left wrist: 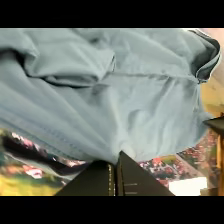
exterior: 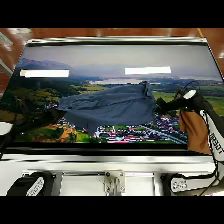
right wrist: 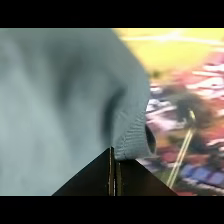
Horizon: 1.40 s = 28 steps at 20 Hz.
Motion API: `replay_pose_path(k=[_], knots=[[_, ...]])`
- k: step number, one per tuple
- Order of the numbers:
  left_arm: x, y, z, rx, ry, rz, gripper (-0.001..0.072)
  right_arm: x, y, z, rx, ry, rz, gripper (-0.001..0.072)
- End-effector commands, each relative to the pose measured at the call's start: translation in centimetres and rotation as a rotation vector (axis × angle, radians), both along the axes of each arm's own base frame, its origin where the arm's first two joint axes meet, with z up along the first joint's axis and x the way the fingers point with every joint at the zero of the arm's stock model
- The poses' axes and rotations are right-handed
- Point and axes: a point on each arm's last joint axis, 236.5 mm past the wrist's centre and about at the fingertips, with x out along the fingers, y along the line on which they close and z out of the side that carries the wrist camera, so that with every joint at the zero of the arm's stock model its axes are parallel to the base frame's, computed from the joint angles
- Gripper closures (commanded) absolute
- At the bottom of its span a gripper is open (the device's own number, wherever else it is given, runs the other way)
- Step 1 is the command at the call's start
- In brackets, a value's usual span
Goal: Fold the shirts.
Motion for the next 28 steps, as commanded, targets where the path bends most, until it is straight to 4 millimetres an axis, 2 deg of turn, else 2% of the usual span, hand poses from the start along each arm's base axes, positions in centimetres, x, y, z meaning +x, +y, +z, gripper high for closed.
replay_pose_path(k=[1,2,3,5,6,7,8,9,10,11,12,13,15,17,18,22,25,26,28], knots=[[0.0,3.1,3.7,0.122,-0.058,-0.066,0.0671,0.8,1.2,6.3,-0.028,-0.18,0.195,0.0649],[0.1,4.3,6.3,0.149,-0.089,-0.071,0.0671,1.5,1.2,10.3,-0.066,-0.298,0.265,0.0649],[0.2,5.2,9.8,0.173,-0.139,-0.075,0.0672,2.3,1.3,14.9,-0.105,-0.428,0.306,0.0648],[-0.2,6.2,19.5,0.276,-0.323,-0.084,0.0671,3.0,1.5,27.2,-0.204,-0.756,0.334,0.0648],[-0.8,6.2,24.7,0.342,-0.44,-0.071,0.0671,2.3,1.4,34.5,-0.264,-0.941,0.298,0.0649],[-2.1,5.7,30.5,0.414,-0.579,-0.056,0.0671,0.4,1.3,42.0,-0.314,-1.128,0.244,0.0648],[-3.7,4.9,35.4,0.476,-0.703,-0.043,0.0671,-2.3,1.2,48.3,-0.351,-1.296,0.184,0.0648],[-6.0,3.9,40.2,0.538,-0.832,-0.026,0.0671,-5.9,1.2,54.3,-0.387,-1.463,0.126,0.0648],[-8.3,2.9,44.0,0.585,-0.94,-0.008,0.0671,-9.5,1.2,58.4,-0.421,-1.583,0.088,0.0648],[-10.8,1.8,47.2,0.616,-1.036,0.013,0.0671,-13.3,1.1,61.4,-0.476,-1.676,0.062,0.0649],[-12.9,0.9,49.5,0.628,-1.104,0.029,0.0671,-16.3,0.8,63.2,-0.534,-1.726,0.039,0.0649],[-15.0,-0.1,51.1,0.629,-1.154,0.043,0.0671,-19.1,0.3,64.3,-0.593,-1.759,0.009,0.0649],[-18.0,-0.9,52.5,0.627,-1.194,0.091,0.0671,-23.4,-1.0,65.0,-0.679,-1.773,-0.058,0.0649],[-19.5,-0.7,52.0,0.676,-1.176,0.13,0.0671,-26.1,-2.1,64.2,-0.732,-1.726,-0.104,0.0649],[-19.8,-0.3,51.3,0.715,-1.145,0.142,0.0671,-26.6,-2.4,63.2,-0.746,-1.684,-0.101,0.0649],[-19.6,0.3,45.6,0.796,-0.926,0.053,0.0671,-26.5,-2.9,57.2,-0.76,-1.434,-0.022,0.0648],[-19.3,0.5,42.2,0.765,-0.782,0.001,0.0671,-25.2,-4.3,53.0,-0.757,-1.238,-0.005,0.0649],[-18.7,0.8,40.8,0.732,-0.719,-0.009,0.0671,-24.5,-4.7,51.0,-0.74,-1.143,0.005,0.0649],[-17.2,1.6,36.9,0.674,-0.562,-0.051,0.0671,-22.6,-5.0,45.1,-0.688,-0.887,0.084,0.0649]])
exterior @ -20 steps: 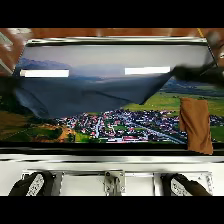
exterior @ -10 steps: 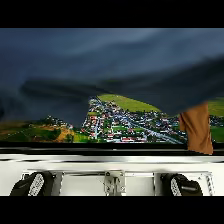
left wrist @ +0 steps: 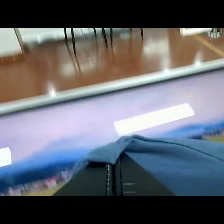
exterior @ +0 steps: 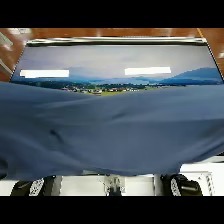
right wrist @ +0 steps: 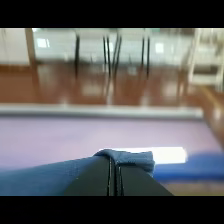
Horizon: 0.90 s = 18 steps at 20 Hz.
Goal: Fold the shirts.
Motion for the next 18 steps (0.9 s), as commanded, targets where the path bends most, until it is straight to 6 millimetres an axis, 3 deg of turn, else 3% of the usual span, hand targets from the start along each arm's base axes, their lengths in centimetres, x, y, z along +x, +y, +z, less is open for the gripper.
replay_pose_path(k=[1,4,6,8,10,12,14,16,18], knots=[[1.9,1.5,-7.4,-0.072,0.307,0.001,0.0671,2.0,-1.2,-10.3,0.052,0.45,-0.035,0.0649],[6.2,3.4,-14.7,-0.209,0.531,0.0,0.0671,7.5,-1.2,-19.1,0.113,0.687,-0.012,0.0649],[9.9,4.9,-19.9,-0.312,0.61,0.023,0.0671,12.6,-0.6,-24.4,0.174,0.718,0.025,0.0649],[13.8,6.1,-25.7,-0.387,0.646,0.047,0.0671,18.1,0.6,-27.9,0.259,0.667,0.073,0.0649],[17.4,6.5,-30.9,-0.439,0.663,0.075,0.0671,23.0,1.1,-29.9,0.373,0.61,0.075,0.0649],[20.9,6.4,-34.2,-0.401,0.635,0.071,0.0671,27.4,1.4,-31.4,0.523,0.539,0.057,0.0649],[25.2,6.5,-35.6,-0.38,0.563,0.095,0.0671,30.3,2.0,-32.7,0.629,0.495,0.044,0.0649],[29.1,6.6,-36.8,-0.425,0.494,0.151,0.0671,32.2,3.1,-34.7,0.535,0.473,0.066,0.0649],[31.7,6.2,-39.1,-0.477,0.488,0.191,0.0671,33.9,4.1,-36.1,0.421,0.435,0.088,0.0649]])
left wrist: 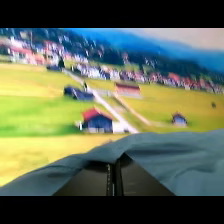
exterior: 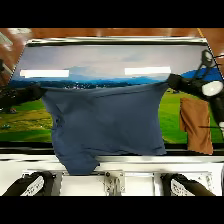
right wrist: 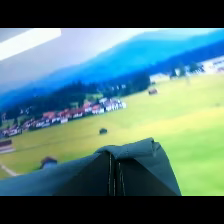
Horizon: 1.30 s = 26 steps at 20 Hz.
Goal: Fold the shirts.
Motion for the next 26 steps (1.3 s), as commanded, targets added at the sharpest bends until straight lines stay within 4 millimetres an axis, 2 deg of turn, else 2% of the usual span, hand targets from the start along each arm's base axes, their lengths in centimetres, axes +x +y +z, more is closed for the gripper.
replay_pose_path(k=[1,3,6,9,11,13,15,17,18,19,21,26], knots=[[5.3,0.2,-4.4,-0.01,-0.042,0.121,0.0671,4.4,0.9,-2.2,-0.09,-0.125,-0.021,0.0649],[5.9,-0.5,-7.6,-0.004,0.016,0.114,0.0671,5.7,1.0,-3.0,-0.111,-0.16,-0.046,0.0649],[6.0,-1.5,-11.4,-0.002,0.096,0.094,0.0671,6.1,1.3,-5.4,-0.118,-0.13,-0.045,0.0649],[5.3,-2.3,-12.7,-0.024,0.149,0.071,0.067,5.4,2.0,-7.5,-0.107,-0.063,-0.014,0.0648],[4.0,-2.6,-12.9,-0.047,0.204,0.026,0.067,5.0,2.2,-7.5,-0.102,-0.042,0.003,0.0648],[1.2,-2.2,-13.5,-0.034,0.319,-0.068,0.0671,3.6,1.9,-6.9,-0.112,-0.002,0.042,0.0648],[-3.2,-1.4,-14.9,-0.008,0.489,-0.18,0.0672,0.9,1.6,-6.7,-0.114,0.086,0.105,0.0648],[-8.2,-0.5,-16.3,0.049,0.672,-0.283,0.0672,-2.9,1.6,-8.1,-0.111,0.242,0.187,0.0649],[-9.8,0.3,-16.9,0.086,0.745,-0.295,0.0672,-4.8,1.3,-9.3,-0.118,0.333,0.214,0.0649],[-10.8,0.9,-17.2,0.108,0.789,-0.293,0.0672,-6.8,0.5,-10.7,-0.145,0.43,0.228,0.0649],[-10.8,1.0,-17.3,0.101,0.803,-0.266,0.0672,-9.1,-1.1,-12.8,-0.193,0.569,0.202,0.0649],[-10.9,-0.4,-17.9,0.071,0.842,-0.231,0.0666,-9.2,0.1,-14.4,-0.103,0.631,0.143,0.0633]])
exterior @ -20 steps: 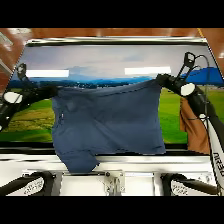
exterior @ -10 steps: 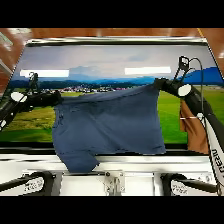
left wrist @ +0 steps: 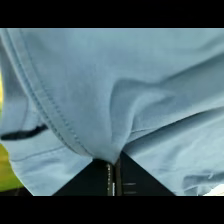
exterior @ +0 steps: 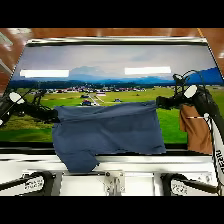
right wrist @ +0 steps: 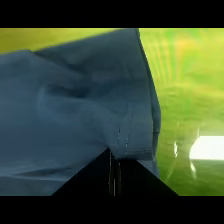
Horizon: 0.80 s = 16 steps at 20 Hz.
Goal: Fold the shirts.
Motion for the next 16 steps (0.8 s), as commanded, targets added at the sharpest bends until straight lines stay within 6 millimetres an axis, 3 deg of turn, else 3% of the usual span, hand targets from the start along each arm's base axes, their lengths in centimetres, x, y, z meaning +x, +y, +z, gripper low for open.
replay_pose_path(k=[1,2,3,5,7,9,11,14,16], knots=[[-0.9,-0.7,-0.2,-0.011,0.062,0.031,0.0587,-1.3,0.5,-1.0,0.039,0.09,-0.069,0.0473],[-1.1,-1.2,0.1,-0.034,0.073,0.033,0.0383,-1.2,0.8,-0.7,0.057,0.085,-0.076,0.0255],[-1.6,-1.3,0.3,-0.043,0.091,0.028,0.0192,-1.2,0.8,-0.2,0.056,0.075,-0.074,0.0208],[-3.3,-1.2,1.2,-0.063,0.143,0.01,0.0165,-1.7,0.2,1.6,0.018,0.055,-0.044,0.0208],[-5.0,-0.6,2.8,-0.083,0.172,0.011,0.0165,-3.5,-2.3,3.5,-0.113,0.055,0.008,0.0208],[-7.3,0.0,4.1,-0.093,0.166,0.027,0.0165,-6.9,-6.1,5.0,-0.245,0.139,-0.024,0.0208],[-10.4,0.5,3.7,-0.1,0.168,0.085,0.0165,-9.7,-8.3,6.0,-0.23,0.192,-0.057,0.0208],[-14.7,0.9,1.3,-0.138,0.235,0.177,0.0165,-11.3,-8.0,6.1,-0.038,0.185,-0.115,0.0208],[-16.4,0.9,0.1,-0.17,0.288,0.229,0.0165,-12.1,-7.3,5.4,0.041,0.206,-0.133,0.0208]])
